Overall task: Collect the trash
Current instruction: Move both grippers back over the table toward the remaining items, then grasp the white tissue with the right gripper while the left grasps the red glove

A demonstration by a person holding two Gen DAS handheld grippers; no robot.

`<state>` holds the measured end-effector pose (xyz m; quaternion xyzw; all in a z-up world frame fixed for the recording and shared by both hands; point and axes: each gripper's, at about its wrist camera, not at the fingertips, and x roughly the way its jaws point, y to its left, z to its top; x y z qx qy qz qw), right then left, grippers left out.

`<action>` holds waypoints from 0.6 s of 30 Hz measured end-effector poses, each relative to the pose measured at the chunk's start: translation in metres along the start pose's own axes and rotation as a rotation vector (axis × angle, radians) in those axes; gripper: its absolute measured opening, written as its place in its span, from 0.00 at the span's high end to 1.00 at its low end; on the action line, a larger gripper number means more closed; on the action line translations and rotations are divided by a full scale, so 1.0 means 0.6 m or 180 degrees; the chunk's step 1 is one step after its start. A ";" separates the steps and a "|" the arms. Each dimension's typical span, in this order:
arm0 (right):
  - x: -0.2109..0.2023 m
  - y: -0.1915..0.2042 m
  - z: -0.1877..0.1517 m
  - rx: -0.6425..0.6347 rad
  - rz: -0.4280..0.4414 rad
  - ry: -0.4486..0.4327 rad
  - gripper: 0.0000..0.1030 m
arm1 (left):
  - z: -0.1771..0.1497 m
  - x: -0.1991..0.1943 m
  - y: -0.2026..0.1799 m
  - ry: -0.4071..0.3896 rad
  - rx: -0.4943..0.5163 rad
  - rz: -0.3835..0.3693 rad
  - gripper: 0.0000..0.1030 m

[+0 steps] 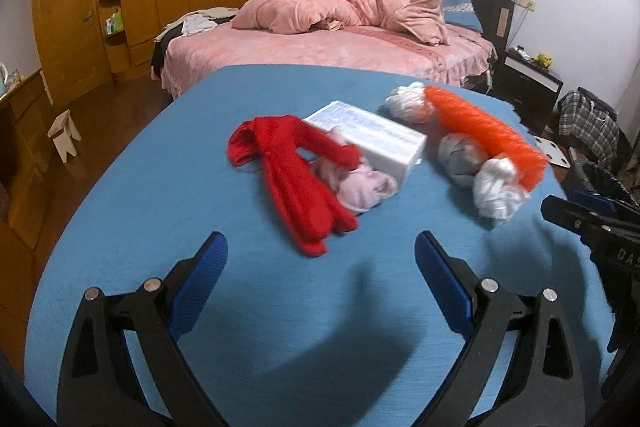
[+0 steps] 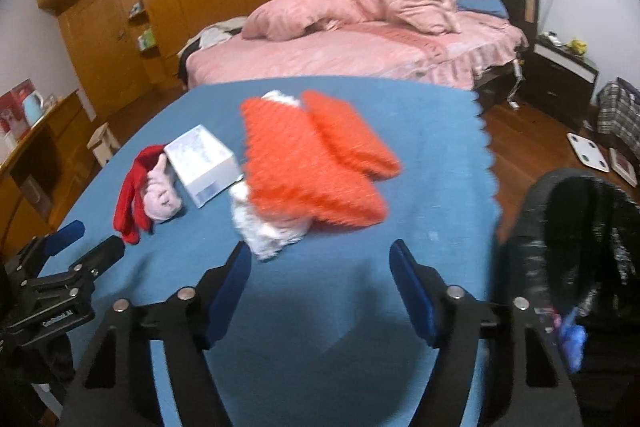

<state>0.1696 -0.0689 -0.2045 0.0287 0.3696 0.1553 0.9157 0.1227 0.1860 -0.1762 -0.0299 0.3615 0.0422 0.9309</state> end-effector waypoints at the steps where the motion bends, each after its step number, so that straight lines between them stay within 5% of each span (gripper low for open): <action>1: 0.007 0.007 -0.001 -0.0019 0.0021 0.0025 0.36 | 0.001 0.004 0.007 0.0013 -0.0034 0.0005 0.11; 15: 0.096 0.045 0.017 -0.0074 -0.0007 0.0247 0.36 | 0.015 0.034 0.044 0.0086 -0.0249 -0.0041 0.11; 18: 0.106 0.045 0.018 -0.0049 0.0014 0.0291 0.47 | 0.019 0.042 0.045 0.0110 -0.0255 -0.0060 0.11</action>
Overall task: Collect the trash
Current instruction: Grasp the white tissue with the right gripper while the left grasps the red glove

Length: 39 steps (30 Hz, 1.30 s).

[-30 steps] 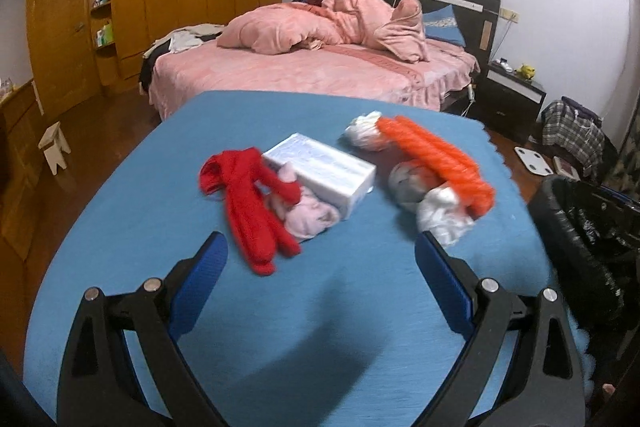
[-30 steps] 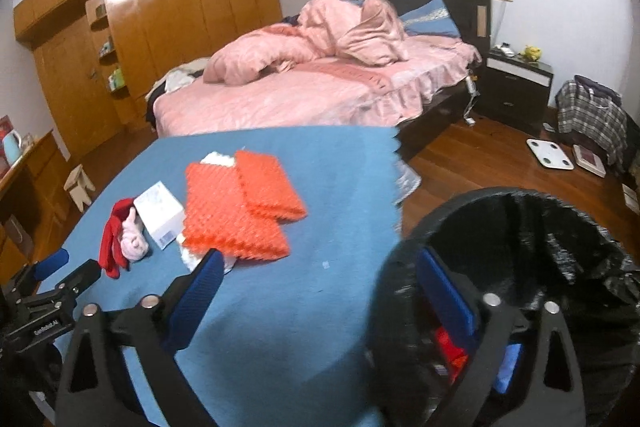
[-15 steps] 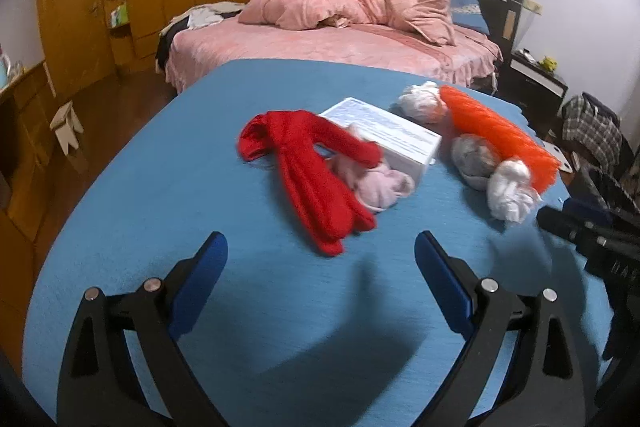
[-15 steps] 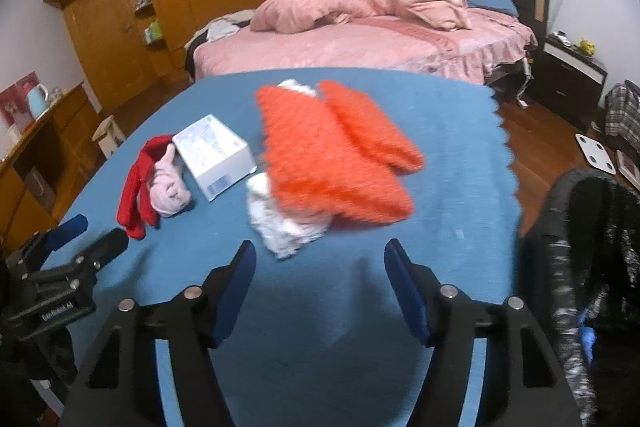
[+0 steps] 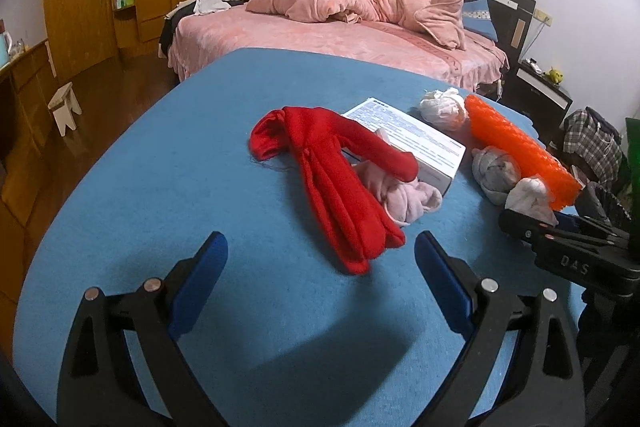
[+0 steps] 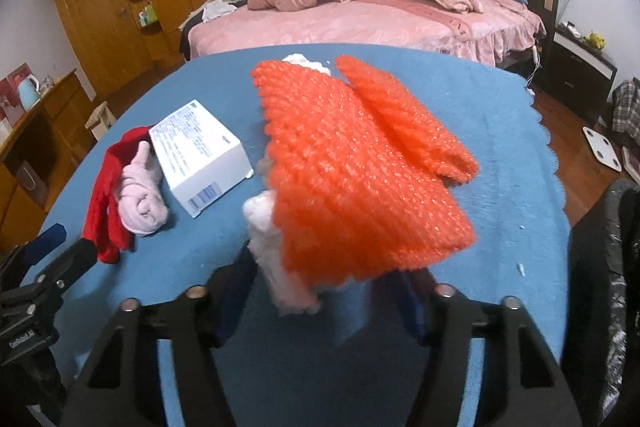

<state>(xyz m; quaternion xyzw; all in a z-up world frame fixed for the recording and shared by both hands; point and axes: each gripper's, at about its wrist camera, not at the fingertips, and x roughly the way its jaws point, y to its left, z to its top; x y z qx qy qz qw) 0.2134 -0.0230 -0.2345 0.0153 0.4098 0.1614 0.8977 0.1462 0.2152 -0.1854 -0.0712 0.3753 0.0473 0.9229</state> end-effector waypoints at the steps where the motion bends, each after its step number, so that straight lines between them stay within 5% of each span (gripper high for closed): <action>1: 0.000 0.001 0.001 -0.0011 0.0016 -0.0008 0.58 | 0.002 0.005 -0.001 0.0018 0.0006 -0.0008 0.11; 8: -0.014 0.004 -0.007 -0.0077 0.0120 -0.0004 0.64 | 0.011 0.044 -0.008 0.0268 -0.0003 -0.0171 0.46; 13: -0.026 -0.005 -0.014 -0.0049 0.0136 0.0021 0.64 | 0.010 0.046 -0.011 0.0278 -0.0013 -0.0282 0.88; 16: -0.032 -0.009 -0.019 -0.0041 0.0141 0.0029 0.64 | 0.004 0.033 -0.013 0.0199 0.0016 -0.0273 0.91; 26: -0.044 -0.012 -0.030 -0.0055 0.0126 0.0001 0.64 | -0.031 -0.016 -0.008 0.0241 0.0031 -0.0278 0.88; 30: -0.047 -0.016 -0.027 -0.0043 0.0101 -0.0024 0.64 | -0.019 -0.024 0.000 0.0127 -0.0080 -0.0283 0.50; 34: -0.044 -0.021 -0.020 -0.0029 0.0073 -0.0035 0.64 | 0.002 -0.023 -0.004 -0.0004 -0.0123 -0.0266 0.35; 39: -0.040 -0.020 -0.012 -0.0054 0.0075 -0.0056 0.64 | 0.032 0.007 -0.001 -0.0010 -0.0146 -0.0187 0.34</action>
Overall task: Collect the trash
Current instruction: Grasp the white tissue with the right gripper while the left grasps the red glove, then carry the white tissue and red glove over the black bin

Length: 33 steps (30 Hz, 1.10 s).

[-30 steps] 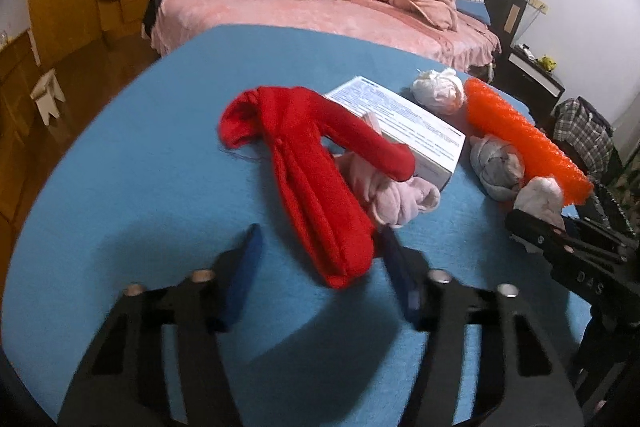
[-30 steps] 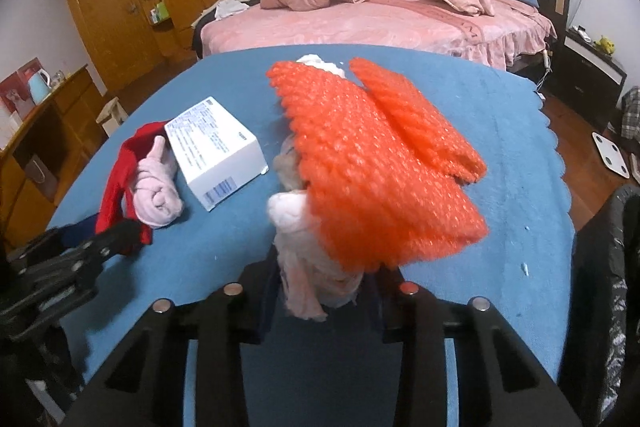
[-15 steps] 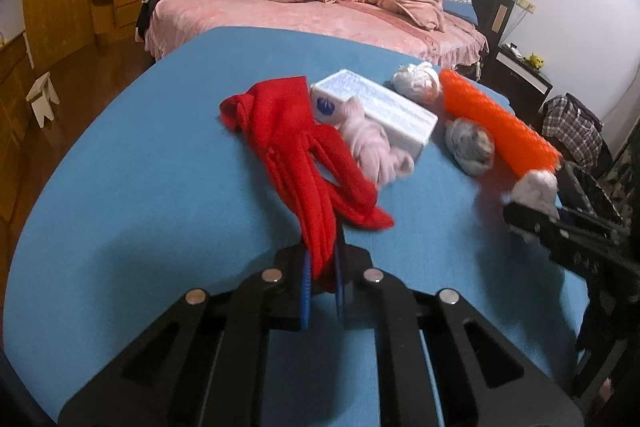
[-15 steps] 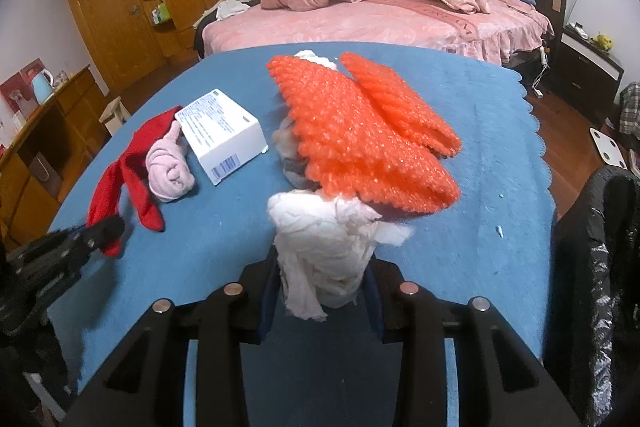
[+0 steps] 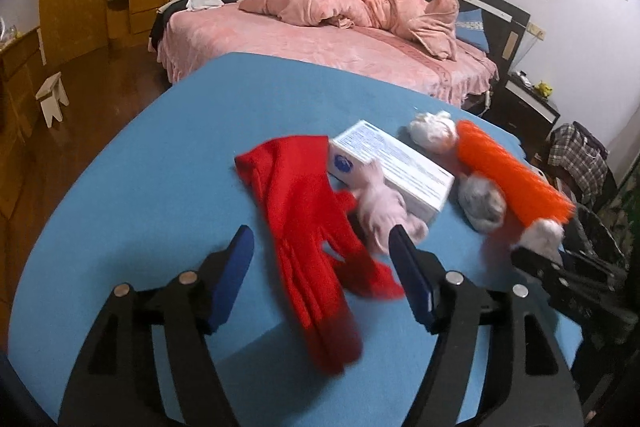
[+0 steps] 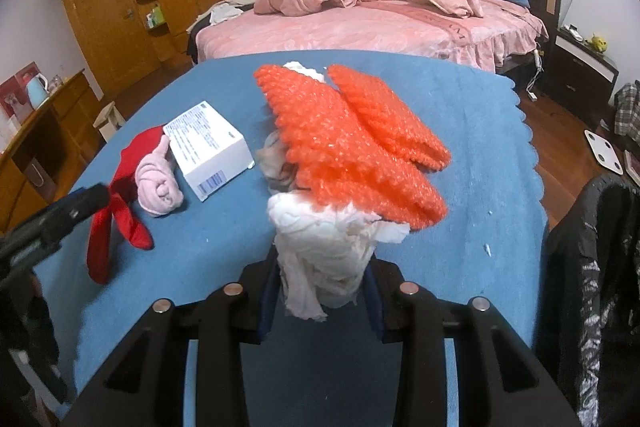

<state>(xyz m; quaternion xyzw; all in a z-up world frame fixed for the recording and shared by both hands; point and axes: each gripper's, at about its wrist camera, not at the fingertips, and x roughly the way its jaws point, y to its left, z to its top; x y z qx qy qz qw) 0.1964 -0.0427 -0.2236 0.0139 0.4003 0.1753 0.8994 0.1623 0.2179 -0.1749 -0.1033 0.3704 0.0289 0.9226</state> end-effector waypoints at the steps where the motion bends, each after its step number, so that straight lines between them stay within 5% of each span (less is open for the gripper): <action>1: 0.001 0.000 0.002 -0.0007 0.0012 -0.0010 0.64 | 0.007 0.010 0.004 0.0025 -0.0007 0.0016 0.34; 3: -0.001 -0.001 0.001 -0.0002 0.0039 -0.0024 0.64 | 0.014 0.029 0.009 0.0094 -0.0016 0.0007 0.39; 7: -0.008 0.001 0.002 -0.0002 0.0140 -0.0041 0.64 | 0.010 0.058 0.020 0.0276 -0.0083 -0.0068 0.75; 10: -0.018 0.010 0.003 -0.0064 0.0192 -0.0071 0.64 | 0.007 0.058 0.029 0.0260 -0.0165 -0.0071 0.91; 17: -0.032 0.018 -0.003 -0.0098 0.0250 -0.0080 0.64 | -0.001 0.019 0.024 0.0075 -0.0069 0.0026 0.93; 33: -0.081 0.014 -0.003 -0.0088 0.0258 -0.0197 0.64 | -0.003 -0.075 -0.020 -0.0156 0.0013 -0.0190 0.93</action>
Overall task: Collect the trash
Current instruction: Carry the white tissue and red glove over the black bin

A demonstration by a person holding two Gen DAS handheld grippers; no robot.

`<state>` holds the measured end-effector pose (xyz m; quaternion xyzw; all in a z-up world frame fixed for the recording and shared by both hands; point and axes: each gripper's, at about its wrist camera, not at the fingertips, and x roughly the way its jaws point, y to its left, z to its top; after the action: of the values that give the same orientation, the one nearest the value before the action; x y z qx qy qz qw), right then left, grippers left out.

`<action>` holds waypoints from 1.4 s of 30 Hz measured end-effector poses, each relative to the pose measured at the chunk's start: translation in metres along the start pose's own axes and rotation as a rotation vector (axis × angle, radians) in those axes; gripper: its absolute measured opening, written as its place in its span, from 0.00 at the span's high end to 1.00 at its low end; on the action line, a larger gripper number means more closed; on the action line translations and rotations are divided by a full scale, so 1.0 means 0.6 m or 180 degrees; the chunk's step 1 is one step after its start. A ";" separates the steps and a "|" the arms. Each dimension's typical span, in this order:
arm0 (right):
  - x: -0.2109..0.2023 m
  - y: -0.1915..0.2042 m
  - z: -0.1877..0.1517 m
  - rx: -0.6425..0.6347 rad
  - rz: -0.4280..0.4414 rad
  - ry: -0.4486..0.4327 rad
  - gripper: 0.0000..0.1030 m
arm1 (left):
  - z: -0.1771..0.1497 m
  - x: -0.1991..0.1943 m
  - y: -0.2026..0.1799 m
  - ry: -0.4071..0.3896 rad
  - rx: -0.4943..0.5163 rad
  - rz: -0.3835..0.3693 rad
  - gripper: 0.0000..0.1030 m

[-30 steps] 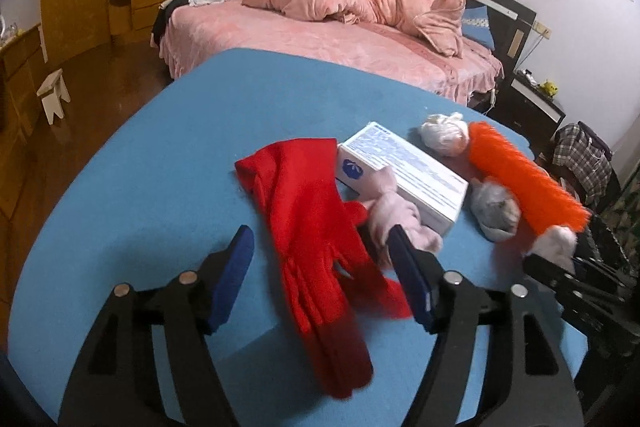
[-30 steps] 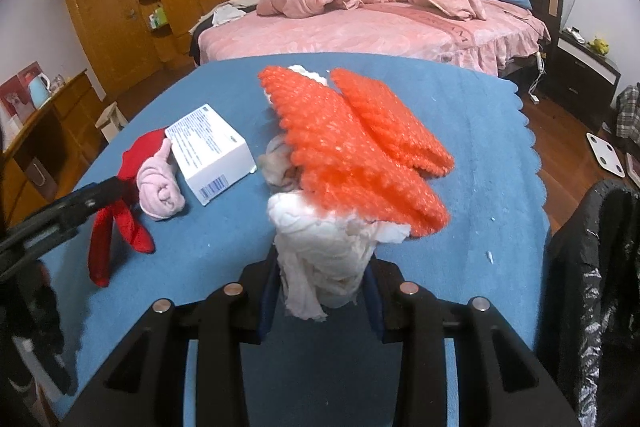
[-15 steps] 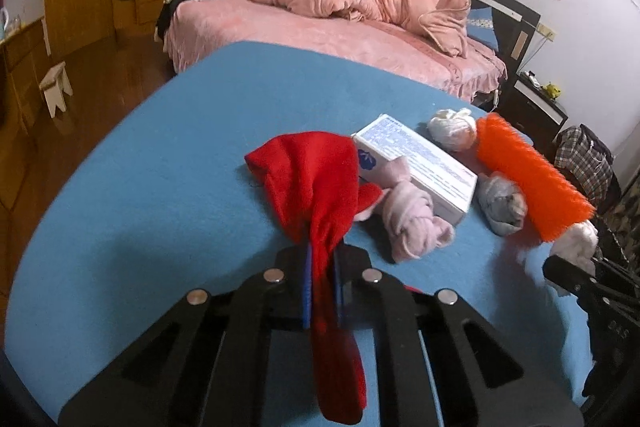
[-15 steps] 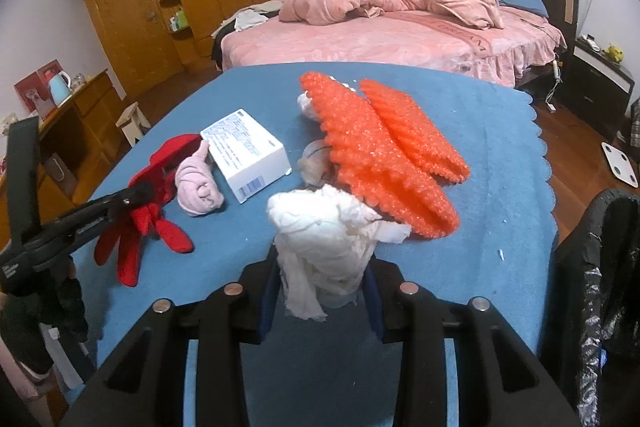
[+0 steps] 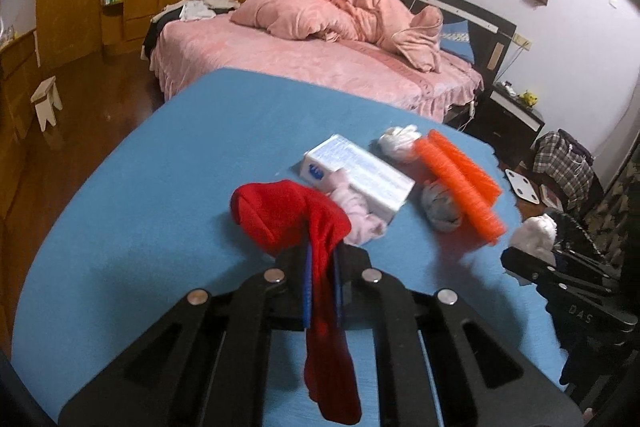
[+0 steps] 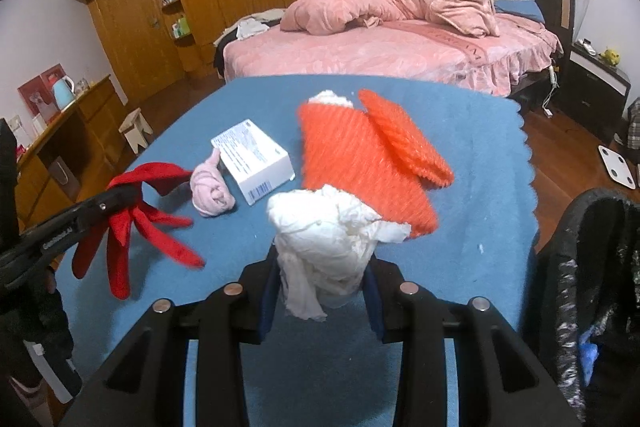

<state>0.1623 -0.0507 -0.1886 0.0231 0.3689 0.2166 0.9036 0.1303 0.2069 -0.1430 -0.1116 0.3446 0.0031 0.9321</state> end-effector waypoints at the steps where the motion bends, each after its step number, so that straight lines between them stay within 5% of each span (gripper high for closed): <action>1: -0.004 -0.002 0.002 0.0002 -0.0001 -0.0018 0.64 | 0.002 -0.006 -0.007 -0.0017 0.0018 -0.0007 0.93; 42: -0.242 -0.112 0.004 0.0270 -0.0445 -0.0508 0.64 | 0.010 -0.112 -0.261 -0.0304 0.0588 -0.0743 0.93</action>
<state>0.0968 -0.1707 -0.1050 0.0526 0.3054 0.1347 0.9412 0.0958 0.0604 -0.0634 -0.0644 0.2833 -0.1316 0.9478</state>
